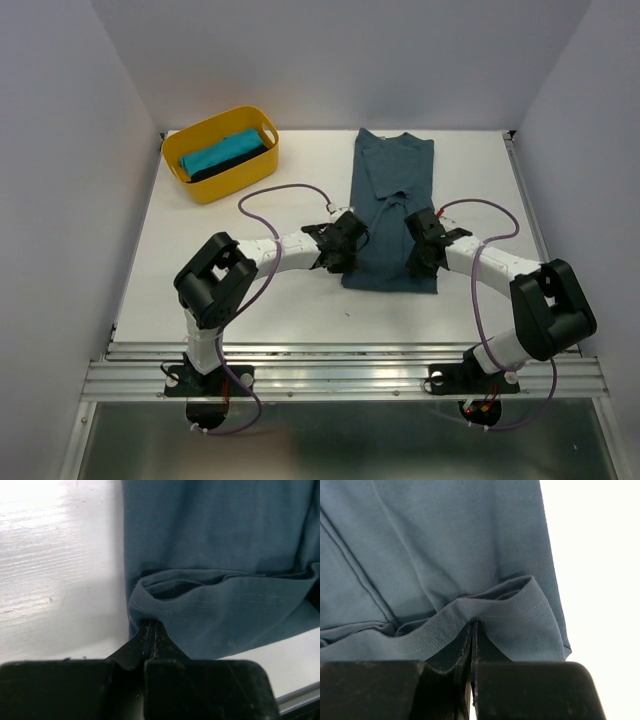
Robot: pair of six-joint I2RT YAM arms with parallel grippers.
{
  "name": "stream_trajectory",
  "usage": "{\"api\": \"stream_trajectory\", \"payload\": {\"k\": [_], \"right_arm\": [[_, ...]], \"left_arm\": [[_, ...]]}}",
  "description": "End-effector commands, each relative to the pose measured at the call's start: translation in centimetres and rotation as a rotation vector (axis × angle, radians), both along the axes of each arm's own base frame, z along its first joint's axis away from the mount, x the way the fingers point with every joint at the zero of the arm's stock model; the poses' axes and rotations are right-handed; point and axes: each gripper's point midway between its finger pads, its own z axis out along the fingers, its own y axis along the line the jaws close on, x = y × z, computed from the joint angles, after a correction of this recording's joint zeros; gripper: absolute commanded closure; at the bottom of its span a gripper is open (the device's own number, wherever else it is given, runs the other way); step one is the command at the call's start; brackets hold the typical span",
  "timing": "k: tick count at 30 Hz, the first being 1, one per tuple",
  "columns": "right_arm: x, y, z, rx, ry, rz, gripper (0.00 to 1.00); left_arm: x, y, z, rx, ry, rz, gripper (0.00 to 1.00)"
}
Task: Roll the t-shirts
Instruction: Roll the T-shirt to the center of the board.
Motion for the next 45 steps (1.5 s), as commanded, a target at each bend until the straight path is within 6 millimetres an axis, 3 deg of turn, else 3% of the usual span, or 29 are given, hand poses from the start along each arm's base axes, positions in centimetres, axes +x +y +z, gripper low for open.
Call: {"api": "stream_trajectory", "payload": {"k": [1, 6, 9, 11, 14, 17, 22, 30, 35, 40, 45], "right_arm": [[0.6, -0.8, 0.3, -0.052, -0.038, -0.004, 0.99], [1.3, -0.6, 3.5, -0.028, -0.105, -0.009, 0.99], [1.5, -0.9, 6.3, -0.008, -0.202, -0.013, 0.98], [1.4, -1.1, 6.7, -0.014, -0.218, -0.003, 0.99], [1.0, -1.6, 5.8, -0.048, -0.184, -0.001, 0.99], [0.5, -2.6, 4.0, -0.106, -0.139, -0.025, 0.99], [0.1, -4.0, 1.2, -0.12, -0.079, -0.068, 0.98], [-1.5, -2.9, -1.9, -0.048, -0.009, -0.076, 0.99], [-3.7, -2.5, -3.5, 0.006, 0.056, -0.099, 0.99], [-6.2, 0.5, -4.2, 0.102, 0.079, -0.068, 0.99], [-9.0, 3.5, -4.9, 0.077, 0.115, 0.004, 0.99]], "left_arm": [[1.3, 0.0, 1.3, 0.011, -0.061, 0.019, 1.0], [1.2, 0.8, 1.0, 0.04, -0.064, 0.028, 1.0], [0.9, 0.5, 2.0, 0.006, -0.049, 0.003, 1.0], [0.9, -0.1, 3.6, -0.033, -0.065, -0.018, 1.0], [1.2, -0.8, 5.7, -0.077, -0.093, -0.026, 1.0], [1.4, -1.4, 6.2, -0.088, -0.098, -0.044, 1.0], [1.3, -1.2, 3.4, -0.03, -0.055, -0.064, 1.0], [0.7, 0.3, -1.0, 0.049, -0.018, -0.07, 1.0], [-0.2, 1.9, -3.0, 0.077, 0.007, -0.07, 1.0], [-2.4, 4.0, -4.3, 0.064, 0.035, -0.06, 1.0], [-5.6, 6.6, -6.5, 0.056, 0.113, 0.013, 1.0]]}}
